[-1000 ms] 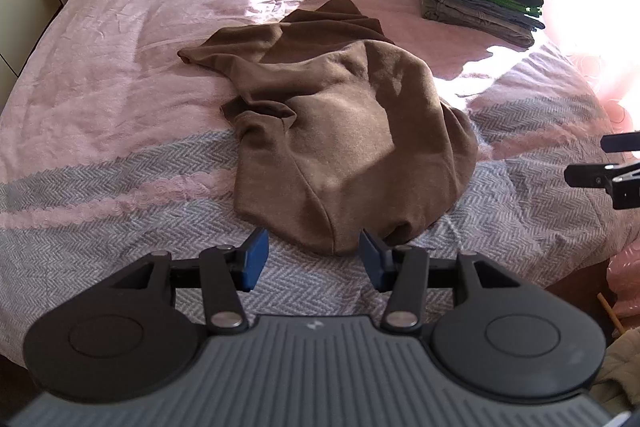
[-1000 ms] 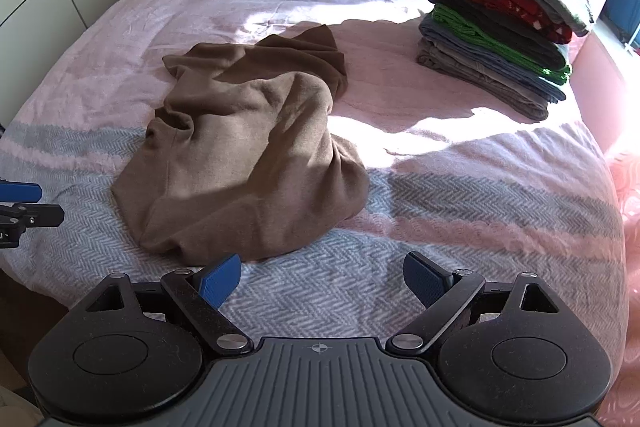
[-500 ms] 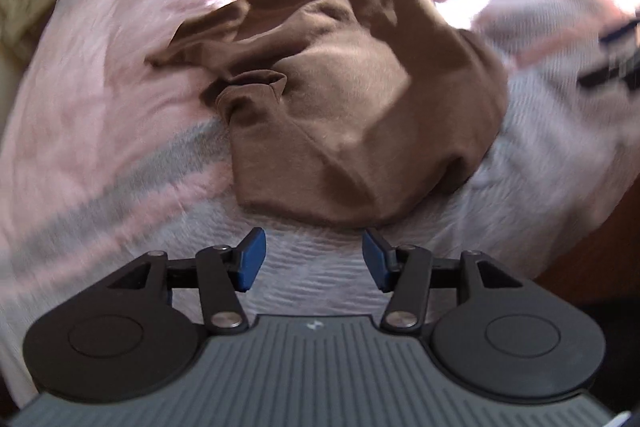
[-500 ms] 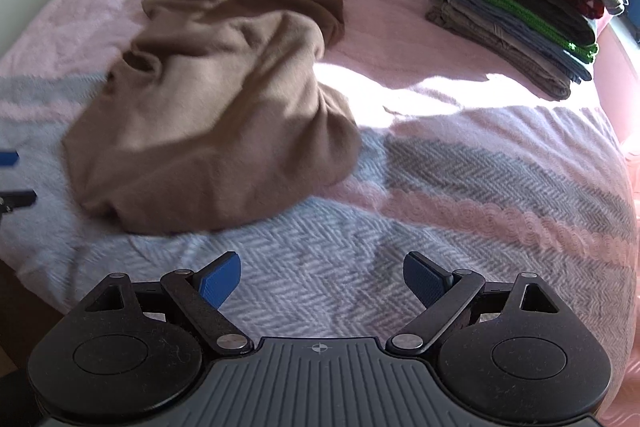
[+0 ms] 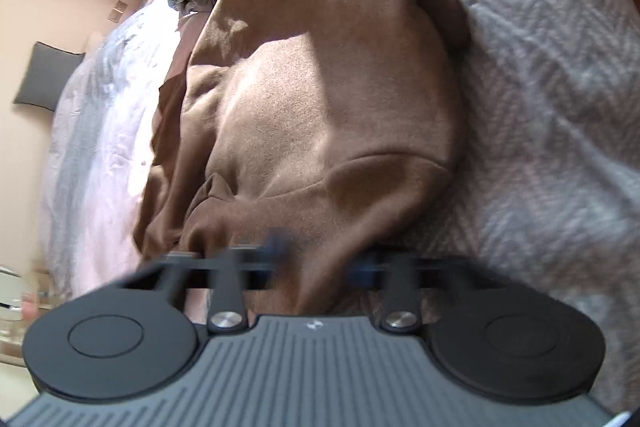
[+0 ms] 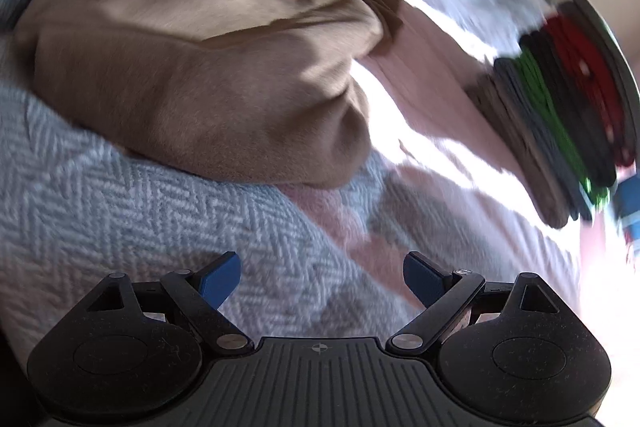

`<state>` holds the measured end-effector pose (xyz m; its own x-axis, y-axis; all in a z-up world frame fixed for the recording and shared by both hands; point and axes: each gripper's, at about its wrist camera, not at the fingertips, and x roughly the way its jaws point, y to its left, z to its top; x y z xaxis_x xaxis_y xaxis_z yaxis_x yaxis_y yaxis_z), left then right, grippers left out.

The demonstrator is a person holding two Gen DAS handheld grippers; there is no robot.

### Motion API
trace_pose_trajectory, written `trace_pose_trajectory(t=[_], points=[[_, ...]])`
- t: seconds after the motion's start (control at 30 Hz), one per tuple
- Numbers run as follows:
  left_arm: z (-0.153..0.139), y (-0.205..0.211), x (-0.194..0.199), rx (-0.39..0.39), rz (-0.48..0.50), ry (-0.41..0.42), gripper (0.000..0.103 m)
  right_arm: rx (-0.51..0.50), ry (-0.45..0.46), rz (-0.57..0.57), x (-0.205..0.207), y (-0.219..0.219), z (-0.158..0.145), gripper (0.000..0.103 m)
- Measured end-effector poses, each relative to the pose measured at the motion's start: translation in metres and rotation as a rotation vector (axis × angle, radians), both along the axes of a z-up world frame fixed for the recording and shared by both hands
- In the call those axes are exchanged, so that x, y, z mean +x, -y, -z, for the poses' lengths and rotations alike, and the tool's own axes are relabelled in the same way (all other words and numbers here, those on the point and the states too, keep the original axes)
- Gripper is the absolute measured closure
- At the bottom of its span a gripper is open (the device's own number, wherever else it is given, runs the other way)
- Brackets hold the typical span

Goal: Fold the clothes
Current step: 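Grasp the dress shoulders with both tools and lift to shake it out, then lower the hanging dress onto the bed and open both tools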

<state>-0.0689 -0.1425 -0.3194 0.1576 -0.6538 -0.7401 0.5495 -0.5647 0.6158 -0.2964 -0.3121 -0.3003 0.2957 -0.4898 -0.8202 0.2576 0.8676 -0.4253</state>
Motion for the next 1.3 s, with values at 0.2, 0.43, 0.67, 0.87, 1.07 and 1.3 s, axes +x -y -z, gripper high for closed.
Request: trace_pose_trajectory(t=[0.2, 0.43, 0.67, 0.87, 1.07, 1.3], points=[[-0.039, 0.013, 0.045, -0.167, -0.184, -0.120, 0.099, -0.223, 0.053, -0.205, 0.016, 0.011, 0.036, 0.016], [-0.108, 0.027, 0.089, -0.290, -0.404, -0.212, 0.099, -0.264, 0.197, -0.210, 0.047, 0.047, -0.006, 0.101], [-0.240, 0.022, 0.107, -0.556, -0.494, -0.306, 0.099, -0.360, 0.548, -0.144, 0.043, 0.085, -0.185, 0.101], [-0.355, -0.013, 0.092, -0.769, -0.458, -0.335, 0.099, -0.469, 0.744, -0.193, 0.018, 0.075, -0.306, 0.101], [-0.425, -0.074, 0.061, -0.852, -0.434, -0.329, 0.099, -0.492, 0.832, -0.295, -0.025, 0.037, -0.377, 0.101], [-0.474, -0.082, 0.065, -0.831, -0.449, -0.401, 0.099, -0.442, 0.813, -0.355, -0.006, 0.053, -0.424, 0.101]])
